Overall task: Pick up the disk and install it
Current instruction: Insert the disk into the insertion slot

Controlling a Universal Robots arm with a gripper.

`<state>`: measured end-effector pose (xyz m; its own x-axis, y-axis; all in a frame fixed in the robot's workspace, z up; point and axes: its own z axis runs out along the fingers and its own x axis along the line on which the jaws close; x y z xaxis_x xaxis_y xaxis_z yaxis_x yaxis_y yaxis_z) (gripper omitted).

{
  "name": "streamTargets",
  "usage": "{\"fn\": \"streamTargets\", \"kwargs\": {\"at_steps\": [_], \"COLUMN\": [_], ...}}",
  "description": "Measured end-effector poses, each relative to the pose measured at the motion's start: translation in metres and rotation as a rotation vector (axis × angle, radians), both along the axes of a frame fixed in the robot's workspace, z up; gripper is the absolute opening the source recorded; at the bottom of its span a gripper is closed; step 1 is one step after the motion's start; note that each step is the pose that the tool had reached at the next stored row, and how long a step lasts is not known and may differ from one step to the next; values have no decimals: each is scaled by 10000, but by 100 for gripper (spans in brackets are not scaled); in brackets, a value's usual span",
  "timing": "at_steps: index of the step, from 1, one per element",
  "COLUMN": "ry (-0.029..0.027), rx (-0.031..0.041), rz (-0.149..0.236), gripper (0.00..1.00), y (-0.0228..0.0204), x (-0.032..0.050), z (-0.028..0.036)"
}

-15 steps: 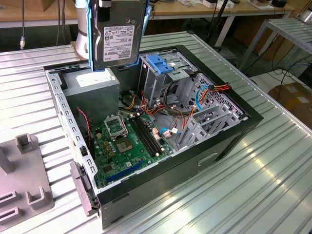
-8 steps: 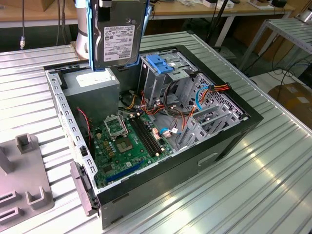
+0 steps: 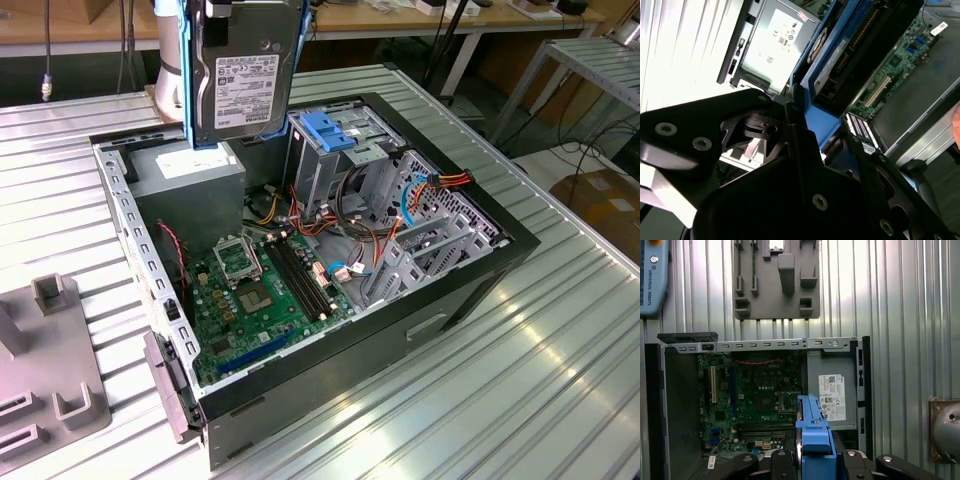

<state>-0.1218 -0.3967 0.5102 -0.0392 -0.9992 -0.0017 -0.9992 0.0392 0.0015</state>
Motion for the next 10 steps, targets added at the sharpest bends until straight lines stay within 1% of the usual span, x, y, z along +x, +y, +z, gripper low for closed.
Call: {"fn": "streamTargets", "kwargs": {"at_steps": [3,10], "ry": [0,0], "rx": [0,-1], "rz": [0,0], "gripper": [37,37], "y": [-23,-59], "x": [0,1], "z": [0,0]}}
